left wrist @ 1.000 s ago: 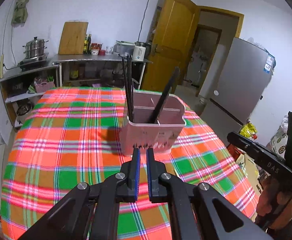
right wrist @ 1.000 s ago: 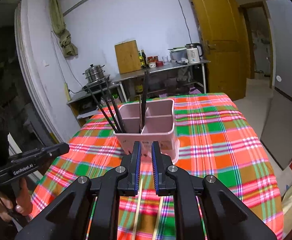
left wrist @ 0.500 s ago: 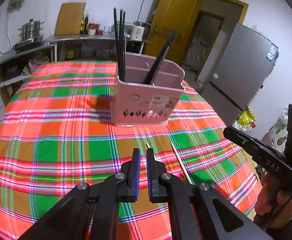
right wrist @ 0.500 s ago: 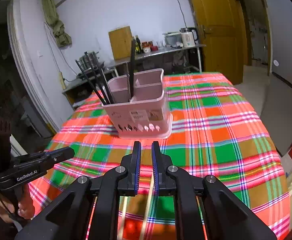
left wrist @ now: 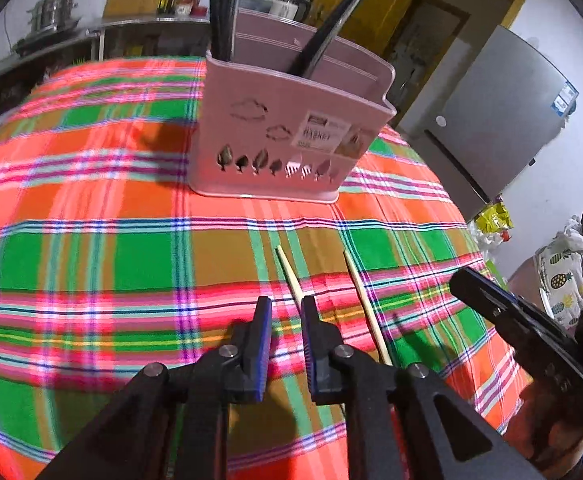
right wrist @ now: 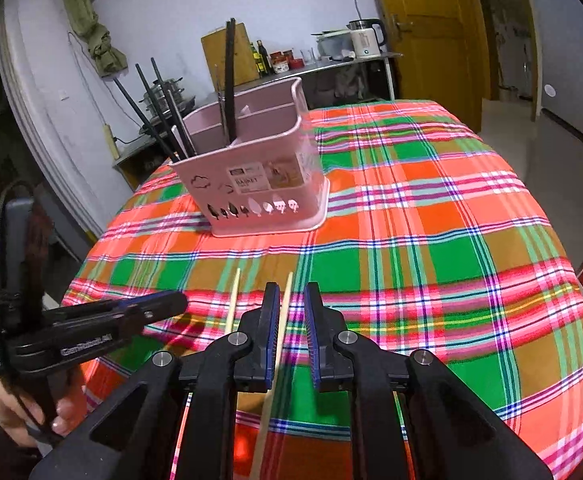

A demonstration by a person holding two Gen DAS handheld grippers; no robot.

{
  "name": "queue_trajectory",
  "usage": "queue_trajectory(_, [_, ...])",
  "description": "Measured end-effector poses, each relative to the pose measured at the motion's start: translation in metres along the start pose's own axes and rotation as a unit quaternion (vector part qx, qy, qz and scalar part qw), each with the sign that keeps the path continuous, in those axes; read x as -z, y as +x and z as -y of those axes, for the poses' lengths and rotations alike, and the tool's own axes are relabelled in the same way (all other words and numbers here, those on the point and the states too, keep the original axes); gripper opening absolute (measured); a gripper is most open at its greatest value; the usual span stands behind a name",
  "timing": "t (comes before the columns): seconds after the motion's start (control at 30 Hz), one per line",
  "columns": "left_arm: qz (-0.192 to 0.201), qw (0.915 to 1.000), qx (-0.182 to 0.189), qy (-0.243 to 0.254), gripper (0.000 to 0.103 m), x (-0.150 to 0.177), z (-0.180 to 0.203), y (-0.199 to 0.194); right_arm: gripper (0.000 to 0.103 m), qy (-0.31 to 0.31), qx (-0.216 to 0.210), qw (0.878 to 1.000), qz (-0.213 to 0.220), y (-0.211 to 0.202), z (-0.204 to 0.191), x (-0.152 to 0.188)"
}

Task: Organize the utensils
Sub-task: 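Move both tools down toward the wooden chopsticks on the tablecloth, then close the left tool on a wooden chopstick while the right tool grasps another wooden chopstick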

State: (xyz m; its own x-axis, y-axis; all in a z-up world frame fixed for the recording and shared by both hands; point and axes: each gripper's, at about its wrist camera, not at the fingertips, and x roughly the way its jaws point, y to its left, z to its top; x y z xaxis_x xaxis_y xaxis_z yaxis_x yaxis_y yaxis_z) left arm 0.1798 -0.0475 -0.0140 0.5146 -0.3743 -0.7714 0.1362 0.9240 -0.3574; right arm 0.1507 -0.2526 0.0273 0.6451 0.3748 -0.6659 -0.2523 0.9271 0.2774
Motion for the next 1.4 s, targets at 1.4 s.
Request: queue_trajectory(1.4, [-0.052, 0.9875, -0.084, 0.123, 0.011, -0.011, 0.001, 0.033, 0.013, -0.039, 0.018, 0.993, -0.111, 0.088, -0.016, -0.001])
